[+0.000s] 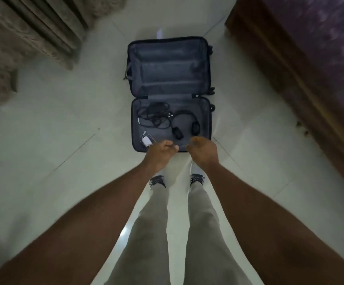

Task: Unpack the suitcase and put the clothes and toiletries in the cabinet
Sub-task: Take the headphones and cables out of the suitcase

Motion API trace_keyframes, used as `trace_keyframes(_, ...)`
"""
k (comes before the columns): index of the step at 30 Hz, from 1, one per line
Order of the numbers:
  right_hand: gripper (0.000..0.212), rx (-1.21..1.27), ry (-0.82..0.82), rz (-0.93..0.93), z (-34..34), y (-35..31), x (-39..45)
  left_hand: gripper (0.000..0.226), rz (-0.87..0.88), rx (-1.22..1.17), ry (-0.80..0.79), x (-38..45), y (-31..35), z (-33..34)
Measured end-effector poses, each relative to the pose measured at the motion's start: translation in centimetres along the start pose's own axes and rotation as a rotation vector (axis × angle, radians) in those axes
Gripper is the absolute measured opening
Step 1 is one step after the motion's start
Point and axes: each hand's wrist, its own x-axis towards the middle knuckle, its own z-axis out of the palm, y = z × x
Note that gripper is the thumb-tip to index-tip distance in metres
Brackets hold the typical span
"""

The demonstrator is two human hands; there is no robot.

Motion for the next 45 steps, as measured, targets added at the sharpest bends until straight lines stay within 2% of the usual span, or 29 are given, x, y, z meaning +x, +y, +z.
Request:
trace_keyframes(3,0.013,-0.116,-0.052,-0.012,4.6,3.2,8.5,0.056,-0.022,0.084,0.024,8.6,-3.9,0.7)
trace_keyframes(7,0.011,-0.331,-0.145,-0.006,10.9,7.7,19.2,0.061,-0.084,0.226,0.095,19.1,-10.4,1.5)
trace_keyframes(9,0.043,-0.464,-0.156,-0.017,13.7,9.1,23.5,0.059,-0.075,0.312,0.151,23.8,-13.4,1.6)
trace_keyframes(12,0.068,-0.644,-0.094,0.022,17.2,11.2,29.2,0.03,-0.083,0.36,0.284,30.1,-17.3,1.6)
trace_keyframes(13,0.08,-0.663,-0.055,0.051,18.3,12.3,30.9,0.03,-0.102,0.373,0.339,32.0,-18.5,1.5)
trace_keyframes(15,0.101,-0.655,-0.004,0.111,19.9,14.2,33.8,0.049,-0.183,0.426,0.422,35.3,-20.4,1.4)
trace_keyframes(18,0.112,-0.647,-0.02,0.144,21.7,16.8,37.2,0.091,-0.321,0.461,0.463,39.2,-22.9,1.4)
trace_keyframes(22,0.095,-0.717,0.017,0.124,23.0,18.4,38.6,0.106,-0.412,0.476,0.488,42.6,-24.5,2.5)
trace_keyframes(25,0.078,-0.712,0.075,0.099,23.7,18.6,38.3,0.102,-0.414,0.495,0.567,43.6,-24.9,3.5)
trace_keyframes(27,0.068,-0.677,0.101,0.094,23.7,18.3,37.9,0.099,-0.449,0.413,0.598,44.0,-24.8,4.1)
trace_keyframes(30,0.061,-0.633,0.135,0.076,23.2,17.9,37.3,0.094,-0.476,0.328,0.567,44.0,-24.2,4.5)
trace_keyframes(34,0.059,-0.539,0.113,0.099,22.6,17.8,36.0,0.053,-0.357,0.306,0.522,42.2,-23.2,4.2)
trace_keyframes(38,0.056,-0.466,0.071,0.081,20.4,16.7,33.1,0.024,-0.267,0.152,0.53,38.4,-20.8,4.5)
trace_keyframes(42,0.06,-0.403,0.065,-0.017,16.6,12.5,27.4,0.035,-0.158,-0.076,0.5,32.5,-17.1,3.9)
trace_keyframes(45,0.052,-0.363,0.064,-0.099,12.8,8.1,22.1,0.043,-0.11,-0.216,0.496,26.1,-13.6,2.6)
